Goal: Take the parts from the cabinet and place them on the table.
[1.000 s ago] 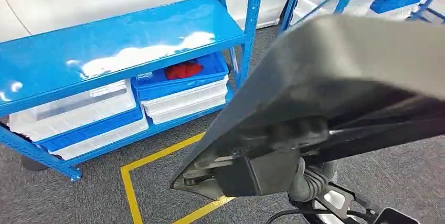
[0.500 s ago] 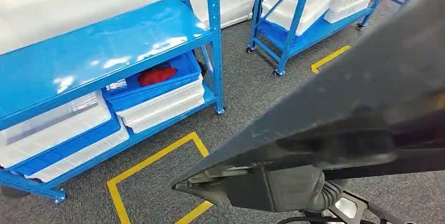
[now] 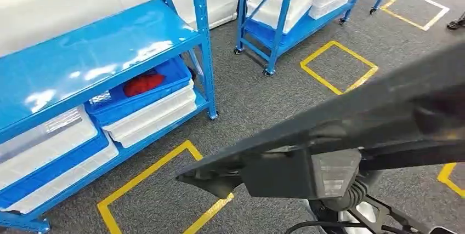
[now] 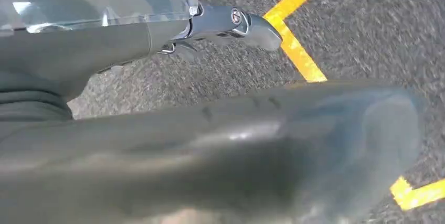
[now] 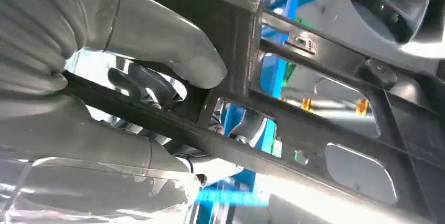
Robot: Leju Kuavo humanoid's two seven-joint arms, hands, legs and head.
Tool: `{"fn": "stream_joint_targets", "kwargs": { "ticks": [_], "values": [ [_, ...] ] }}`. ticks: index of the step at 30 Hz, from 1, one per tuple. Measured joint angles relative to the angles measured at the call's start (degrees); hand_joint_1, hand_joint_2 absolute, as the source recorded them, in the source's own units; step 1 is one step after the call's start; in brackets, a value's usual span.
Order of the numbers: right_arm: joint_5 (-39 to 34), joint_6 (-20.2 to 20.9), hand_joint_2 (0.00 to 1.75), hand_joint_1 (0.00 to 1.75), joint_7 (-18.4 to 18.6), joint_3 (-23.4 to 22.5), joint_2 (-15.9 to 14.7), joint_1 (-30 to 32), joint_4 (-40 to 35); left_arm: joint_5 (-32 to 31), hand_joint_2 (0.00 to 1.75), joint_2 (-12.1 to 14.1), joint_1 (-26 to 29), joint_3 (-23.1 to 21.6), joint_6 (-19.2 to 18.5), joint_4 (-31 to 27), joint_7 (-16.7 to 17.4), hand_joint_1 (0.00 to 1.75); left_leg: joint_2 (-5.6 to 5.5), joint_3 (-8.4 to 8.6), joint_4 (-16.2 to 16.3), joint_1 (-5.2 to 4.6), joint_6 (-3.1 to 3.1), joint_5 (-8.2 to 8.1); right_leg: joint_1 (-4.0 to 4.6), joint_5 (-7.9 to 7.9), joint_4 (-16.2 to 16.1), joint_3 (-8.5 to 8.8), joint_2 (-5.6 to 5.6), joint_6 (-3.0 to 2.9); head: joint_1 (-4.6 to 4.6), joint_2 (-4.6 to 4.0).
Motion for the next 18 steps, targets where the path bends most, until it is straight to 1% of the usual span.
{"fn": "stream_joint_targets", "kwargs": {
  "ticks": [1,2,3,4,5,6,7,8,9,10,11,12,13,14,15,16,17,18],
  "values": [
    [0.00,0.00,1.75,1.75,0.00,0.00,0.00,0.02,0.00,0.00,0.00,0.09,0.04,-0.20,0.00,0.00,0.00,0.00,0.81,-0.09,0.12,-0.02,-0.04,-0.04,-0.11,-0.16,2.34,-1.13,-0.17,0.14,0.00,0.00],
    [0.00,0.00,1.75,1.75,0.00,0.00,0.02,0.04,0.00,0.00,0.00,0.09,-0.01,-0.33,-0.02,0.00,0.00,0.00,1.40,-0.10,0.20,-0.02,-0.12,-0.14,-0.23,1.21,0.89,-0.30,-0.24,0.20,0.00,0.00],
    [0.00,0.00,1.75,1.75,0.00,0.00,0.02,0.05,0.00,0.00,0.00,0.09,-0.09,-0.42,-0.02,0.00,0.00,0.00,1.97,-0.06,0.35,-0.02,-0.25,-0.29,-0.29,3.45,-3.12,1.98,-0.49,0.17,0.00,0.00],
    [0.00,0.00,1.75,1.75,0.00,0.00,0.02,0.01,0.00,0.00,0.00,0.09,-0.16,-0.48,-0.02,0.00,0.00,0.00,2.47,0.03,0.50,-0.02,-0.42,-0.48,-0.29,6.01,-9.19,5.38,-1.23,0.03,0.00,0.00],
    [0.00,0.00,1.75,1.75,0.00,0.00,0.02,-0.01,0.00,0.00,0.00,0.09,-0.21,-0.55,-0.04,0.00,0.00,0.00,2.84,0.20,0.66,-0.06,-0.70,-0.66,-0.23,7.20,-14.29,8.26,-2.88,-0.21,0.00,0.00],
    [0.00,0.00,1.75,1.75,0.00,0.00,0.04,0.02,0.00,0.00,0.00,0.13,-0.28,-0.61,-0.04,0.00,0.00,0.00,3.09,0.21,0.60,-0.35,-0.95,-0.76,0.40,6.18,-14.76,8.49,-4.26,-0.87,0.00,0.00],
    [0.00,0.00,1.75,1.75,0.00,0.00,0.09,-0.09,-0.02,0.00,0.00,0.15,-0.29,-0.63,-0.06,0.00,0.00,0.00,3.34,0.21,0.79,-0.47,-1.38,-0.95,0.29,6.64,-15.21,8.39,-3.59,-1.11,-0.02,0.00],
    [0.00,-0.02,1.75,1.75,0.00,0.00,0.15,-0.04,-0.02,0.00,0.00,0.17,-0.31,-0.66,-0.07,0.00,0.02,0.00,3.80,0.31,0.77,-0.49,-1.74,-0.98,0.43,6.62,-15.19,8.22,-3.03,-1.35,0.00,0.00],
    [0.04,-0.24,1.75,1.75,0.00,0.00,0.17,0.01,-0.02,0.00,0.00,0.15,-0.37,-0.68,-0.07,0.00,0.00,0.00,4.28,0.48,0.57,-0.40,-2.03,-0.95,0.59,6.57,-15.12,8.12,-2.55,-1.67,0.00,0.00],
    [0.18,-0.64,1.75,1.75,0.00,0.00,0.17,0.04,-0.02,0.00,0.00,0.17,-0.50,-0.68,-0.15,0.00,-0.06,0.00,4.84,0.67,0.51,-0.39,-2.43,-1.04,0.46,6.82,-15.45,8.15,-1.93,-2.12,0.00,0.00],
    [0.33,-1.07,1.75,1.75,0.00,0.00,0.24,0.18,-0.15,0.00,0.00,0.24,-0.58,-0.70,-0.15,0.00,-0.13,0.00,4.12,0.55,0.96,-0.11,-2.69,-1.65,0.06,7.13,-15.84,8.44,-1.56,-2.50,-0.02,0.00],
    [0.39,-1.40,1.75,1.75,0.00,0.00,0.35,0.20,-0.28,0.00,0.00,0.24,-0.66,-0.72,-0.20,0.00,-0.20,0.00,2.05,-0.09,2.80,-0.07,-2.89,-3.16,0.02,7.25,-15.98,8.43,-1.16,-2.78,0.00,0.00],
    [0.52,-1.70,1.75,1.75,0.00,0.02,0.63,0.32,-0.33,0.00,0.00,0.26,-0.62,-0.72,-0.17,0.00,-0.17,0.00,0.81,-1.72,6.51,0.07,-2.97,-5.47,0.03,7.32,-15.97,8.33,-0.82,-3.06,-0.02,0.00],
    [0.74,-2.19,1.75,1.75,0.00,0.02,0.90,0.64,-0.31,0.00,0.00,0.37,-0.47,-0.74,-0.11,0.04,-0.13,0.00,0.16,-4.08,11.67,0.08,-3.09,-7.98,0.11,7.36,-15.97,8.25,-0.13,-3.14,-0.02,0.00],
    [0.92,-2.63,1.75,1.75,0.00,0.13,1.03,0.94,-0.28,0.00,0.00,0.46,-0.31,-0.74,0.04,0.04,0.04,0.00,-0.16,-6.23,16.24,0.05,-3.18,-9.67,0.26,7.38,-15.93,8.19,0.53,-3.17,-0.02,0.00],
    [1.05,-3.11,1.75,1.75,0.00,0.31,1.05,1.16,-0.17,0.00,0.00,0.55,-0.14,-0.74,0.18,0.07,0.13,0.00,-0.31,-7.61,18.87,0.04,-3.16,-10.01,0.37,7.40,-15.88,8.18,1.24,-3.20,-0.02,0.00],
    [1.23,-3.46,1.75,1.75,0.00,0.61,1.05,1.37,0.04,0.00,0.00,0.61,-0.07,-0.74,0.26,0.07,0.35,0.00,-0.34,-7.66,18.50,0.02,-3.02,-8.89,0.46,7.40,-15.81,8.21,1.90,-3.20,-0.02,0.00],
    [1.57,-3.69,1.75,1.75,0.02,0.78,1.05,1.58,0.20,0.00,0.00,0.63,-0.09,-0.74,0.35,0.07,0.35,0.00,-0.42,-6.56,15.63,-0.03,-2.78,-6.63,0.54,7.40,-15.72,8.24,2.53,-3.20,-0.02,0.00]
  ]
}}
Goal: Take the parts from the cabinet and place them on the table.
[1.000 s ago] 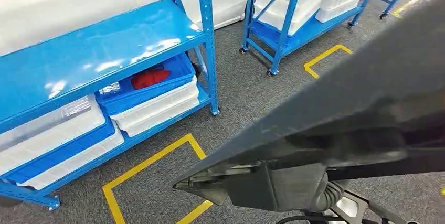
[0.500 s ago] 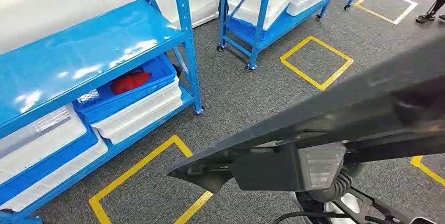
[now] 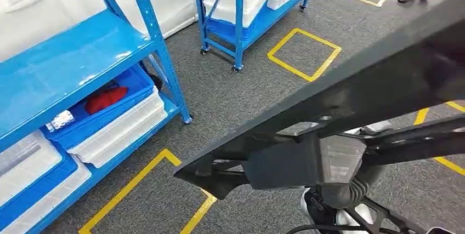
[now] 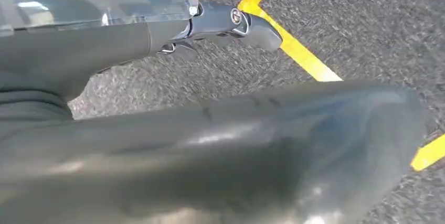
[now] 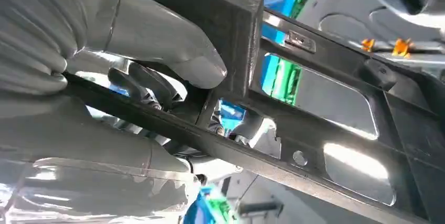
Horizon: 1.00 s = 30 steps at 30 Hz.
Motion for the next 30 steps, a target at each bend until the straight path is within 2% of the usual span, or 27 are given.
{"fn": "stream_joint_targets", "kwargs": {
  "ticks": [1,2,3,5,7,8,9,10,11,12,13,14,15,16,17,18,19,20,22,23,24,25,26,27,28,29,30],
  "values": [
    [0.42,-0.20,1.75,1.75,-0.02,0.13,0.00,0.21,0.09,0.00,0.00,0.07,-0.03,0.00,0.02,0.00,-0.09,0.00,-0.27,2.03,-4.72,-0.02,0.32,2.83,0.07,-0.01,0.07,0.09,0.64,0.01,0.00,0.00],
    [0.83,-0.22,1.75,1.75,-0.02,0.18,0.04,0.37,0.22,0.00,0.00,0.15,-0.03,0.00,0.02,0.00,-0.46,0.00,-1.59,4.62,-10.63,-0.09,0.80,5.84,0.16,-0.01,0.12,0.20,1.33,0.03,0.00,0.00],
    [1.10,-0.18,1.75,1.75,-0.02,0.18,0.07,0.50,0.35,0.00,0.00,0.53,0.01,0.00,-0.02,0.02,-0.72,0.00,-4.04,5.93,-13.71,-0.04,1.34,5.94,0.07,0.02,0.13,0.09,1.77,0.14,0.02,0.00],
    [1.88,-0.26,1.75,1.75,-0.02,0.18,0.07,0.67,0.68,0.00,0.00,0.57,0.04,0.00,-0.55,0.02,-1.11,0.00,-3.63,6.19,-14.60,-0.26,1.33,5.95,-0.06,0.37,0.37,-0.62,2.92,0.91,0.02,0.00],
    [2.69,-0.70,1.75,1.75,-0.02,0.18,0.07,0.95,1.01,0.00,0.00,0.55,-0.02,-0.13,-0.98,0.02,-1.55,0.00,-2.75,6.23,-14.86,-0.59,1.87,6.24,-0.42,0.77,0.01,-0.77,3.84,1.70,0.00,0.00],
    [3.02,-1.14,1.75,1.75,-0.02,0.18,0.07,0.96,1.07,0.00,0.00,0.37,-0.15,-0.28,-1.16,0.00,-1.57,0.00,-2.10,6.51,-15.84,0.15,2.34,6.88,-0.06,0.59,0.28,-0.83,3.79,2.06,0.00,0.00],
    [3.26,-1.36,1.75,1.75,-0.02,0.18,0.04,0.98,1.16,0.00,0.00,0.33,-0.36,-0.44,-1.31,0.00,-1.55,0.00,-1.46,6.69,-16.15,0.03,2.52,7.08,0.00,-0.36,1.39,-1.37,1.00,2.23,0.02,0.00],
    [3.28,-1.20,1.75,1.75,-0.02,0.18,0.04,0.84,1.29,0.00,0.00,0.31,-0.40,-0.44,-1.36,0.00,-1.51,0.00,-0.96,6.62,-16.17,0.01,2.92,7.13,-0.04,-2.61,4.55,-2.90,-0.92,2.44,0.02,0.00],
    [3.28,-0.74,1.75,1.75,-0.02,0.18,0.04,0.84,1.38,0.00,0.00,0.11,-0.23,-0.42,-1.38,0.00,-1.38,0.00,-0.36,6.56,-16.16,-0.10,2.91,7.14,-0.29,-4.99,9.13,-5.08,-1.87,2.65,0.02,0.00],
    [3.66,-0.26,1.75,1.75,-0.02,0.18,0.04,0.86,1.60,0.00,0.00,0.00,0.04,-0.42,-1.29,0.00,-1.20,0.00,0.35,6.51,-16.14,-0.19,2.91,7.14,-0.45,-6.97,13.81,-7.30,-2.30,2.82,0.02,0.00],
    [4.58,-0.26,1.75,1.75,-0.02,0.18,0.04,0.87,1.82,0.00,0.00,-0.07,0.26,-0.42,-1.11,0.00,-0.89,0.00,1.03,6.40,-16.08,-0.21,2.90,7.13,-0.55,-7.92,17.09,-8.87,-2.48,2.95,0.02,0.00],
    [5.60,-0.64,1.75,1.75,-0.02,0.18,0.04,0.99,1.97,0.00,0.00,-0.13,0.33,-0.44,-0.83,0.02,-0.55,0.00,1.75,6.33,-16.02,-0.21,2.88,7.12,-0.68,-7.31,17.57,-9.09,-2.66,3.08,0.02,0.00],
    [6.54,-1.42,1.75,1.75,-0.02,0.18,-0.04,1.08,2.14,0.00,0.00,-0.28,0.30,-0.44,-0.72,0.00,-0.28,0.00,2.30,6.34,-15.98,-0.20,2.81,7.08,-0.83,-5.70,15.32,-7.75,-2.83,3.14,0.02,0.00],
    [7.00,-2.02,1.75,1.75,-0.02,0.16,-0.07,1.17,2.27,0.00,0.00,-0.48,0.24,-0.44,-0.70,0.00,-0.06,0.00,2.81,6.36,-15.88,-0.20,2.69,7.00,-0.89,-3.39,10.63,-5.06,-3.23,3.12,0.02,0.00],
    [7.35,-2.58,1.75,1.75,-0.02,0.13,-0.13,1.21,2.27,0.00,0.00,-0.59,0.22,-0.50,-0.70,0.00,0.24,0.00,3.25,6.39,-15.69,-0.20,2.46,6.85,-0.85,-1.15,4.78,-1.70,-4.31,2.97,0.02,0.00],
    [7.59,-2.73,1.75,1.75,-0.02,0.07,-0.13,1.17,2.27,0.00,0.00,-0.66,0.24,-0.55,-0.68,0.00,0.37,0.00,3.63,6.48,-15.45,-0.32,2.17,6.66,-0.64,-1.11,0.13,0.73,-6.97,2.61,0.02,0.00],
    [7.70,-2.80,1.75,1.75,-0.02,0.07,-0.15,1.24,2.32,0.00,0.00,-0.68,0.24,-0.61,-0.68,0.00,0.42,0.00,3.99,6.42,-15.24,-0.71,1.75,6.39,-0.31,-1.05,-0.03,0.75,-7.35,2.20,0.00,0.00],
    [7.70,-2.84,1.75,1.75,-0.02,0.07,-0.17,1.24,2.34,0.00,0.00,-0.70,0.27,-0.72,-0.68,0.00,0.44,0.00,4.30,6.48,-15.32,-0.65,1.43,6.36,-0.21,-1.05,0.12,0.58,-6.35,1.94,0.02,0.00],
    [7.70,-3.00,1.75,1.75,-0.02,0.05,-0.24,1.39,2.34,0.00,0.00,-0.77,0.24,-0.90,-0.68,0.00,0.48,0.00,5.35,6.74,-15.43,-0.56,0.86,6.30,0.00,-0.95,0.09,0.26,-5.30,1.47,0.02,0.00],
    [7.72,-3.02,1.75,1.75,-0.02,0.05,-0.26,1.39,2.34,0.00,0.00,-0.76,0.13,-0.94,-0.68,0.00,0.50,0.00,5.86,6.76,-15.31,-0.55,0.39,6.09,-0.30,-0.58,-0.40,0.53,-4.62,0.96,0.02,0.00],
    [7.74,-3.02,1.75,1.75,-0.02,0.05,-0.28,1.42,2.34,0.00,0.00,-0.79,0.06,-0.96,-0.68,0.00,0.48,0.00,3.81,6.44,-14.20,-0.19,0.14,4.94,-0.51,-0.38,-0.56,0.58,-4.21,0.63,0.02,0.00],
    [7.74,-3.04,1.75,1.75,-0.02,0.05,-0.28,1.32,2.34,0.00,0.00,-0.87,0.11,-1.01,-0.68,0.00,0.48,0.00,1.84,5.16,-10.93,-0.04,0.07,2.57,-0.57,-0.29,-0.56,0.48,-3.77,0.31,0.00,0.00],
    [7.74,-3.08,1.75,1.75,-0.02,0.05,-0.28,1.39,2.36,0.00,0.00,-0.90,0.26,-1.03,-0.68,0.00,0.48,0.00,0.77,3.05,-6.11,0.00,-0.07,-0.01,-0.51,-0.25,-0.56,0.40,-3.25,0.13,0.02,0.00],
    [7.74,-3.08,1.75,1.75,-0.02,0.05,-0.31,1.44,2.36,0.00,0.00,-0.90,0.40,-1.05,-0.68,0.00,0.50,0.00,0.30,0.74,-1.19,0.00,-0.17,-2.14,-0.41,-0.20,-0.54,0.28,-2.54,0.06,0.02,0.00],
    [7.74,-3.11,1.75,1.75,-0.02,0.05,-0.33,1.52,2.43,0.00,0.00,-0.90,0.53,-1.07,-0.66,0.00,0.52,0.00,0.06,-1.12,2.68,-0.01,-0.21,-3.36,-0.27,-0.16,-0.51,0.19,-1.84,0.01,0.00,0.00],
    [7.74,-3.11,1.75,1.75,-0.02,0.05,-0.35,1.64,2.49,0.00,0.00,-0.92,0.59,-1.07,-0.66,0.00,0.52,0.00,0.04,-1.87,3.96,-0.01,-0.16,-2.99,-0.19,-0.15,-0.49,0.22,-1.15,0.02,0.00,0.00],
    [7.74,-3.13,1.75,1.75,-0.02,0.05,-0.37,1.70,2.56,0.00,0.00,-0.94,0.57,-1.09,-0.66,0.00,0.52,0.00,0.03,-1.09,1.99,-0.02,-0.01,-1.17,-0.14,-0.15,-0.41,0.27,-0.49,0.02,0.00,0.00]
  ]
}}
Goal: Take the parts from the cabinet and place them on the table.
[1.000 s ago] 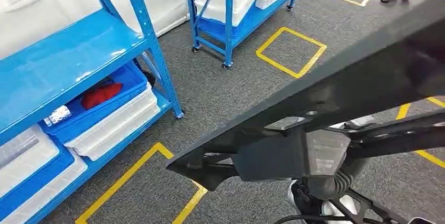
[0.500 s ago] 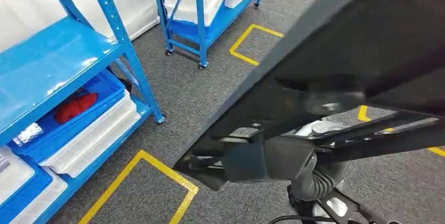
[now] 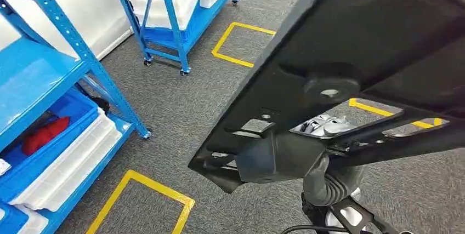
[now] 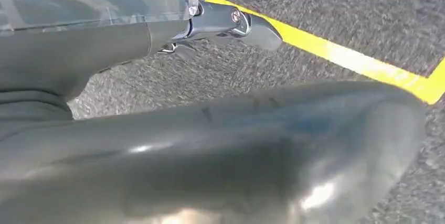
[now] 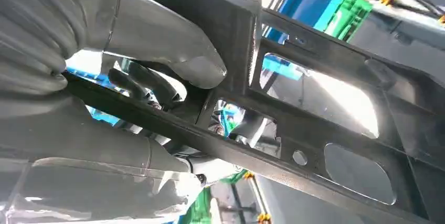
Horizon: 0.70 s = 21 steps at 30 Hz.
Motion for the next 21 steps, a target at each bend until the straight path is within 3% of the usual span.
{"fn": "stream_joint_targets", "kwargs": {
  "ticks": [2,3,4,7,8,9,10,11,12,13,14,15,16,17,18,19,21],
  "values": [
    [0.00,0.00,1.75,1.75,0.00,0.00,0.00,-0.01,0.04,0.00,0.00,0.00,-0.08,0.00,0.00,0.02,0.00,0.00,-0.75,4.82,-10.42,0.01,0.50,5.77,0.03,-0.05,0.21,0.23,1.41,0.10,0.02,0.00],
    [0.00,0.00,1.75,1.75,0.00,0.00,0.00,0.00,0.04,0.00,0.00,0.00,-0.07,0.00,0.00,0.02,0.00,0.00,-2.72,6.93,-15.30,0.02,0.84,7.76,-0.03,-0.10,0.33,0.20,1.89,0.22,0.02,0.00],
    [0.00,-0.02,1.75,1.75,0.00,0.00,0.00,-0.05,0.07,0.00,0.00,0.07,-0.10,-0.02,0.00,0.02,0.00,0.00,-5.05,7.43,-16.56,0.05,1.10,6.92,0.21,-0.07,0.61,-0.12,2.32,0.63,0.02,0.00],
    [0.02,-0.02,1.75,1.75,0.00,0.00,-0.04,0.20,0.13,0.00,0.00,0.02,-0.17,-0.04,0.02,0.02,0.00,0.00,-3.63,7.37,-16.70,-0.42,1.60,7.19,-0.54,0.51,0.32,-0.78,4.10,1.91,0.02,0.00],
    [0.02,-0.02,1.75,1.75,0.00,-0.02,-0.04,0.16,0.13,0.00,0.00,0.02,-0.28,-0.04,0.02,0.00,0.00,0.00,-3.04,7.53,-17.35,-0.16,2.07,7.60,-0.31,0.62,0.29,-0.85,4.67,2.34,0.00,0.00],
    [0.04,-0.02,1.75,1.75,0.00,-0.02,-0.07,0.26,0.13,0.00,0.00,0.00,-0.41,-0.04,0.00,0.02,-0.02,0.00,-2.12,7.78,-17.81,0.11,2.49,7.95,-0.31,-0.08,1.21,-1.10,2.16,2.37,0.00,0.00],
    [0.04,-0.02,1.75,1.75,0.00,-0.02,-0.07,0.07,0.13,0.00,0.00,-0.02,-0.42,-0.04,0.00,0.02,-0.02,0.00,-1.64,7.82,-18.00,0.01,2.85,7.99,-0.02,-1.89,3.54,-2.31,-0.41,2.52,0.04,0.00],
    [0.07,-0.02,1.75,1.75,0.00,-0.02,-0.07,0.08,0.13,0.00,0.00,-0.02,-0.26,-0.04,0.00,0.02,-0.02,0.00,-0.98,7.79,-17.99,-0.13,2.94,7.98,-0.15,-4.31,7.76,-4.37,-1.48,2.74,0.02,0.00],
    [0.07,-0.02,1.75,1.75,0.00,-0.02,-0.07,0.20,0.17,0.00,0.00,-0.02,-0.09,-0.04,0.00,0.02,-0.02,0.00,-0.25,7.76,-17.97,-0.25,3.02,7.93,-0.33,-6.60,12.88,-6.81,-1.86,2.93,0.02,0.00],
    [0.07,-0.02,1.75,1.75,0.00,-0.02,-0.07,0.27,0.20,0.00,0.00,-0.02,-0.01,-0.07,0.00,0.02,-0.02,0.00,0.49,7.68,-17.90,-0.30,3.06,7.89,-0.43,-8.03,17.16,-8.96,-1.94,3.11,0.02,0.00],
    [0.07,-0.02,1.75,1.75,0.00,-0.02,-0.11,0.30,0.22,0.00,0.00,-0.02,-0.03,-0.07,0.00,0.02,0.00,0.00,1.16,7.64,-17.85,-0.30,3.04,7.86,-0.55,-8.02,18.95,-9.84,-1.98,3.23,0.02,0.00],
    [0.07,-0.02,1.75,1.75,0.00,-0.02,-0.13,0.31,0.24,0.00,0.00,-0.02,-0.11,-0.07,0.00,0.02,-0.02,0.00,1.70,7.68,-17.82,-0.30,2.95,7.78,-0.70,-6.78,17.80,-9.28,-2.12,3.34,0.02,0.00],
    [0.07,-0.02,1.75,1.75,0.00,-0.02,-0.15,0.31,0.24,0.00,0.00,-0.02,-0.19,-0.07,0.00,0.00,0.00,0.00,2.28,7.76,-17.75,-0.30,2.88,7.66,-0.78,-4.55,14.04,-7.20,-2.42,3.38,0.02,0.00],
    [0.07,-0.02,1.75,1.75,0.00,-0.02,-0.15,0.29,0.24,0.00,0.00,-0.04,-0.27,-0.09,0.00,0.02,0.00,0.00,2.75,7.88,-17.62,-0.28,2.69,7.46,-0.79,-1.91,8.00,-3.89,-3.14,3.29,0.02,0.00],
    [0.20,-0.11,1.75,1.75,0.00,-0.02,-0.15,0.27,0.24,0.00,0.00,-0.04,-0.30,-0.09,-0.04,0.02,0.00,0.00,3.13,8.03,-17.41,-0.32,2.50,7.24,-0.72,-0.14,2.70,-0.87,-4.77,3.11,0.02,0.00],
    [1.54,-1.13,1.75,1.75,0.00,-0.04,-0.15,0.29,0.20,0.00,0.00,-0.06,-0.32,-0.07,-0.41,0.00,0.17,0.00,3.39,8.02,-17.22,-0.76,2.09,6.95,-0.04,-1.22,0.89,-0.05,-6.85,2.41,0.02,0.00],
    [5.23,-4.09,1.75,1.75,0.00,-0.04,-0.15,1.17,-0.75,0.00,0.00,-0.99,-0.39,-0.09,-0.44,0.02,0.44,0.00,3.97,8.15,-17.13,-0.89,1.63,6.71,-0.09,-0.87,0.80,-0.31,-5.47,1.96,0.00,0.00]
  ]
}}
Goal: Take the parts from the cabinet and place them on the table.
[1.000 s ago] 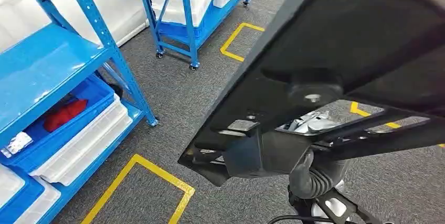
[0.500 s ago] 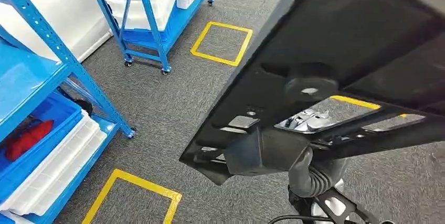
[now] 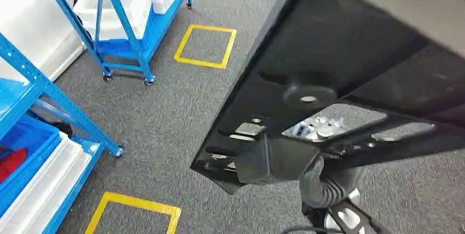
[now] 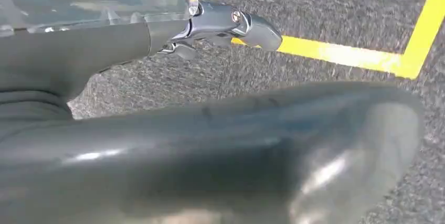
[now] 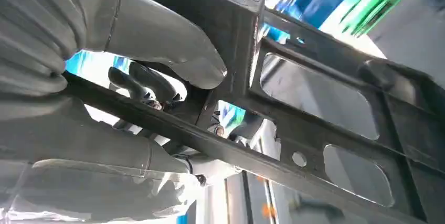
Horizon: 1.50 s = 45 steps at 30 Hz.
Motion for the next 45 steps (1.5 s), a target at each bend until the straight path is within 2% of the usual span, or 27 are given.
{"fn": "stream_joint_targets", "kwargs": {
  "ticks": [2,3,4,7,8,10,12,13,14,17,18,20,22,24,26,27,28,29,33,35,37,39,40,42,43,44,45],
  "values": [
    [2.64,-1.66,1.75,1.75,0.00,0.00,0.00,0.60,-0.59,0.00,0.00,-0.81,-0.13,-0.11,0.94,-0.02,-0.04,0.00,1.01,0.34,-0.18,0.03,-0.65,-0.08,0.03,0.15,-0.16,-0.09,1.06,-0.67,0.02,0.00],
    [3.25,-1.90,1.75,1.75,0.00,0.02,-0.02,0.80,-0.81,0.00,0.00,-1.07,-0.27,-0.15,1.05,0.00,-0.09,0.00,0.07,0.19,0.29,0.36,-1.11,-0.71,-0.40,0.48,-0.58,0.21,1.49,-1.15,0.00,0.00],
    [3.38,-2.18,1.75,1.75,0.00,0.04,-0.02,0.82,-1.05,0.00,0.00,-1.39,-0.32,-0.17,1.20,-0.02,-0.11,0.00,-2.13,-0.50,2.25,0.48,-1.30,-2.22,-0.45,0.54,-0.66,0.22,1.95,-1.44,0.00,0.00],
    [3.38,-2.29,1.75,1.75,0.00,0.07,-0.07,1.07,-1.07,0.00,0.00,-1.97,-0.18,-0.26,1.18,-0.02,-0.09,0.00,-3.92,-7.07,16.46,0.69,-1.65,-8.99,-0.18,0.62,-0.62,0.03,3.60,-1.81,0.00,0.00],
    [3.38,-2.29,1.75,1.75,0.00,0.07,-0.07,1.22,-1.07,0.00,0.00,-2.03,-0.08,-0.26,1.22,-0.02,-0.09,0.00,-3.94,-8.55,19.32,0.70,-1.67,-9.38,-0.10,0.62,-0.58,0.03,4.31,-1.81,0.00,0.00],
    [3.38,-2.27,1.75,1.75,0.00,0.07,-0.07,1.35,-1.07,0.00,0.00,-2.03,-0.08,-0.26,1.25,-0.02,-0.09,0.00,-4.00,-7.24,15.75,0.74,-1.47,-5.94,-0.09,0.64,-0.43,0.16,5.66,-1.76,0.00,0.00],
    [3.38,-2.29,1.75,1.75,0.00,0.07,-0.07,1.34,-1.07,0.00,0.00,-2.03,-0.18,-0.26,1.24,-0.02,-0.11,0.00,-5.25,-2.53,5.35,0.95,-1.22,-0.44,-0.16,0.53,-0.09,0.25,6.90,-1.53,0.02,0.00],
    [3.38,-2.29,1.75,1.75,0.00,0.07,-0.07,1.34,-1.07,0.00,0.00,-2.03,-0.17,-0.26,1.24,-0.02,-0.09,0.00,-7.73,-0.94,1.71,1.18,-1.00,-0.20,-0.16,0.46,0.09,0.05,7.36,-1.27,0.02,0.00],
    [3.38,-2.29,1.75,1.75,0.00,0.07,-0.07,1.33,-1.07,0.00,0.00,-2.05,-0.20,-0.26,1.22,-0.02,-0.11,0.00,-7.89,-0.97,0.90,1.01,-0.82,-0.27,0.02,0.52,0.48,-0.29,7.95,-0.82,0.02,0.00],
    [3.40,-2.35,1.75,1.75,0.00,0.07,-0.13,1.58,-1.18,0.00,0.00,-2.12,-0.42,-0.28,1.22,-0.02,0.02,0.00,-6.78,-0.90,1.02,0.60,0.06,0.09,-0.40,1.18,-0.15,-0.67,9.21,0.39,0.02,0.00],
    [3.40,-2.35,1.75,1.75,0.00,0.07,-0.26,1.64,-1.49,0.00,0.00,-2.23,-0.55,-0.28,1.22,-0.02,0.33,0.00,-6.14,-0.80,0.22,1.37,0.79,0.66,-0.25,1.03,0.15,-0.82,9.35,0.71,0.02,0.00],
    [3.84,-2.42,1.75,1.75,0.00,0.04,-0.72,1.71,-2.01,0.00,0.00,-2.42,-0.66,-0.31,1.27,-0.02,1.02,0.00,-4.99,-0.80,0.00,1.00,1.56,0.89,-0.04,-2.49,4.90,-3.04,5.17,0.79,0.02,0.00],
    [5.04,-2.73,1.75,1.75,0.00,0.02,-1.01,2.21,-2.01,0.00,0.00,-2.58,-0.26,-0.35,1.27,-0.02,1.38,0.00,-3.69,-0.90,0.00,0.66,1.64,0.84,-0.30,-6.79,14.04,-7.32,3.81,1.12,0.02,0.00],
    [5.46,-3.49,1.75,1.75,0.00,-0.04,-1.40,3.16,-2.01,0.00,0.00,-2.64,-0.17,-0.66,1.18,-0.02,1.44,0.00,-2.51,-0.99,0.03,0.52,1.67,0.80,-0.54,-7.32,18.04,-9.17,3.44,1.38,0.02,0.00],
    [5.70,-4.60,1.75,1.75,0.00,-0.20,-2.01,3.98,-2.01,-0.02,0.00,-3.01,-0.27,-1.18,0.89,-0.02,1.33,0.00,-1.50,-0.86,0.05,0.49,1.53,0.65,-0.64,-3.29,11.10,-5.34,2.84,1.31,0.02,0.00],
    [5.70,-5.13,1.75,1.75,0.00,-0.28,-2.49,4.31,-2.03,-0.02,0.00,-3.17,-0.31,-1.40,0.76,-0.02,1.27,0.00,-1.04,-0.68,0.09,0.49,1.36,0.51,-0.56,-0.97,5.30,-2.08,1.71,1.10,0.02,0.00],
    [5.68,-5.65,1.75,1.75,0.00,-0.35,-3.01,4.51,-2.05,-0.02,0.00,-3.28,-0.32,-1.57,0.72,-0.02,1.23,0.00,-0.71,-0.50,0.17,0.36,1.13,0.35,-0.39,-0.05,0.81,0.51,-0.59,0.81,0.02,0.00],
    [5.41,-6.00,1.75,1.75,0.00,-0.44,-3.52,4.55,-2.03,-0.02,0.00,-3.39,-0.31,-1.64,0.70,-0.02,1.14,0.00,-0.42,-0.59,0.50,-0.11,0.69,0.05,0.30,-0.60,-0.19,0.78,-1.01,0.54,0.02,0.00],
    [4.56,-7.89,1.75,1.75,0.00,-0.90,-5.03,5.32,-2.10,-0.04,0.00,-3.56,-0.63,-1.90,0.59,-0.02,0.94,0.00,1.56,-0.17,0.40,-0.11,-0.42,-0.39,-0.03,-0.13,-0.53,0.43,1.60,-0.54,0.02,0.00],
    [4.74,-8.54,1.75,1.75,0.00,-0.90,-5.36,5.52,-2.18,-0.04,0.00,-3.58,-0.75,-2.27,0.57,-0.02,0.76,0.00,-2.62,-1.73,4.17,0.43,-0.83,-3.18,-0.28,0.11,-0.78,0.57,2.29,-1.21,0.00,0.00],
    [4.87,-9.04,1.75,1.75,0.00,-0.90,-5.46,5.64,-2.16,-0.04,0.00,-3.60,-0.52,-2.73,0.57,-0.02,0.74,0.00,-3.82,-6.27,13.89,0.51,-1.08,-7.81,-0.20,0.15,-0.77,0.46,3.46,-1.43,0.02,0.00],
    [5.00,-9.61,1.75,1.75,0.00,-0.90,-5.64,5.68,-1.94,-0.04,0.00,-3.60,-0.29,-3.04,0.57,-0.02,0.74,0.00,-3.90,-8.88,18.86,0.56,-1.28,-8.47,-0.15,0.15,-0.72,0.48,4.78,-1.42,0.02,0.00],
    [5.09,-10.12,1.75,1.75,0.00,-0.85,-5.70,5.64,-1.77,-0.07,0.00,-3.60,-0.32,-3.10,0.57,-0.02,0.74,0.00,-3.91,-8.38,17.40,0.60,-1.26,-6.86,-0.16,0.16,-0.66,0.55,5.38,-1.41,0.02,0.00],
    [5.11,-10.81,1.75,1.75,0.00,-0.79,-5.86,5.53,-1.59,-0.07,0.00,-3.58,-0.49,-3.13,0.59,-0.02,0.72,0.00,-4.68,-4.07,7.72,0.83,-0.99,-1.21,-0.23,0.04,-0.38,0.78,6.71,-1.23,0.02,0.00],
    [5.11,-10.90,1.75,1.75,0.00,-0.79,-5.92,5.50,-1.55,-0.07,0.00,-3.56,-0.46,-3.15,0.59,-0.02,0.72,0.00,-6.75,-1.91,2.78,1.07,-0.86,0.82,-0.27,-0.10,-0.20,0.76,7.21,-1.00,0.02,0.00],
    [5.11,-11.01,1.75,1.75,0.00,-0.79,-6.01,5.40,-1.51,-0.07,0.00,-3.56,-0.47,-3.15,0.59,-0.02,0.72,0.00,-8.97,-1.45,1.35,1.11,-0.83,-0.08,-0.01,-0.13,0.16,0.41,7.69,-0.60,0.02,0.00],
    [5.11,-11.03,1.75,1.75,0.00,-0.76,-6.03,5.31,-1.40,-0.07,0.00,-3.56,-0.49,-3.15,0.59,-0.02,0.70,0.00,-8.46,-1.51,1.37,1.08,-0.61,0.09,-0.15,0.03,0.17,0.06,8.20,-0.24,0.00,0.00]
  ]
}}
